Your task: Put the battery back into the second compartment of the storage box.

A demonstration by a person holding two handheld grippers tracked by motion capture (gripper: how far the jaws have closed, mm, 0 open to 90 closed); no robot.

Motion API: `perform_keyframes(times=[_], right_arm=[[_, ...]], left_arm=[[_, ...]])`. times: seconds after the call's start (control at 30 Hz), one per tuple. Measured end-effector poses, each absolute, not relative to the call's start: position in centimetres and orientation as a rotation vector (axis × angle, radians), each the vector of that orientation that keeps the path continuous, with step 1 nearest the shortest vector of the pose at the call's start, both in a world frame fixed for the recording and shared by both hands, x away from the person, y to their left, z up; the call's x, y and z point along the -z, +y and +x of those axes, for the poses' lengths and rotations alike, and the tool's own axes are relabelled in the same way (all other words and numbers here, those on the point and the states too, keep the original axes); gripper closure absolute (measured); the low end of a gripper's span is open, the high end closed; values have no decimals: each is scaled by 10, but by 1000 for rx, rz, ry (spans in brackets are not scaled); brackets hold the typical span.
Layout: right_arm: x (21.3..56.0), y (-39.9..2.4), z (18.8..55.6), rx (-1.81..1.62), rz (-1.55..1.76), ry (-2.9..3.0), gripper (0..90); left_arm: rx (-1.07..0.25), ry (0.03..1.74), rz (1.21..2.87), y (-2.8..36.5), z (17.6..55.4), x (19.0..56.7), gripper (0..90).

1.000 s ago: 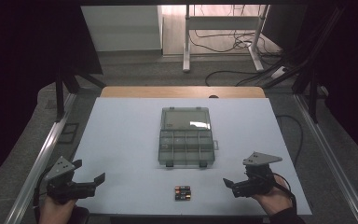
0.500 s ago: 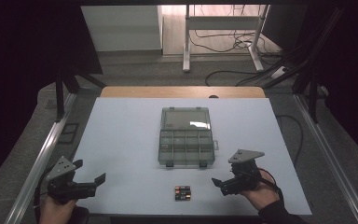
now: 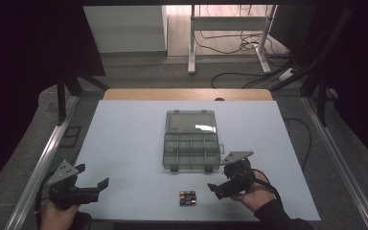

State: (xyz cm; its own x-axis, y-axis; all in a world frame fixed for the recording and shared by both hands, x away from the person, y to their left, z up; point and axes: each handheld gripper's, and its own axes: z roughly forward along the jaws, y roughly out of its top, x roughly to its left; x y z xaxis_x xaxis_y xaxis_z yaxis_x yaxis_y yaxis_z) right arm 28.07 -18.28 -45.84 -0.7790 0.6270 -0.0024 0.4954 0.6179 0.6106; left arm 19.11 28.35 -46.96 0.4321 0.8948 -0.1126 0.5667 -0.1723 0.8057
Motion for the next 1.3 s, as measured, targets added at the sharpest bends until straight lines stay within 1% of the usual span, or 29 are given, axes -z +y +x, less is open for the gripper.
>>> perform_keyframes(times=[0.27,0.4,0.43,0.57,0.7,0.73,0.77,0.9,1.03,1.07,1.1,1.17,1.2,1.23,1.3], right_arm=[[461,-169,283,-862,872,2683,0],[463,-163,283,-831,841,2703,28],[465,-158,284,-818,830,2713,51],[467,-150,285,-807,807,2731,89],[468,-141,286,-801,769,2771,175],[468,-141,286,-801,769,2771,175],[469,-135,287,-788,753,2796,229],[472,-124,288,-767,709,2835,330],[476,-110,289,-752,637,2892,461],[476,-110,289,-752,637,2892,461],[479,-104,290,-732,595,2926,515],[482,-99,290,-712,567,2948,556],[482,-99,290,-712,567,2948,556],[485,-95,289,-690,545,2966,596],[487,-92,289,-670,526,2982,617]], left_arm=[[-501,1245,1863,283,192,470,8],[-502,1244,1868,283,192,470,10],[-501,1244,1869,282,192,470,10],[-501,1242,1872,282,192,470,12],[-500,1243,1873,282,192,470,14],[-500,1243,1873,282,192,470,14],[-499,1243,1872,282,192,470,14],[-499,1243,1872,282,192,470,15],[-498,1243,1872,282,192,470,16],[-498,1243,1872,282,192,470,17],[-498,1242,1872,282,192,470,17],[-496,1241,1871,282,193,470,17],[-496,1241,1871,282,193,470,17],[-494,1240,1871,283,193,470,17],[-492,1240,1871,283,193,470,18]])
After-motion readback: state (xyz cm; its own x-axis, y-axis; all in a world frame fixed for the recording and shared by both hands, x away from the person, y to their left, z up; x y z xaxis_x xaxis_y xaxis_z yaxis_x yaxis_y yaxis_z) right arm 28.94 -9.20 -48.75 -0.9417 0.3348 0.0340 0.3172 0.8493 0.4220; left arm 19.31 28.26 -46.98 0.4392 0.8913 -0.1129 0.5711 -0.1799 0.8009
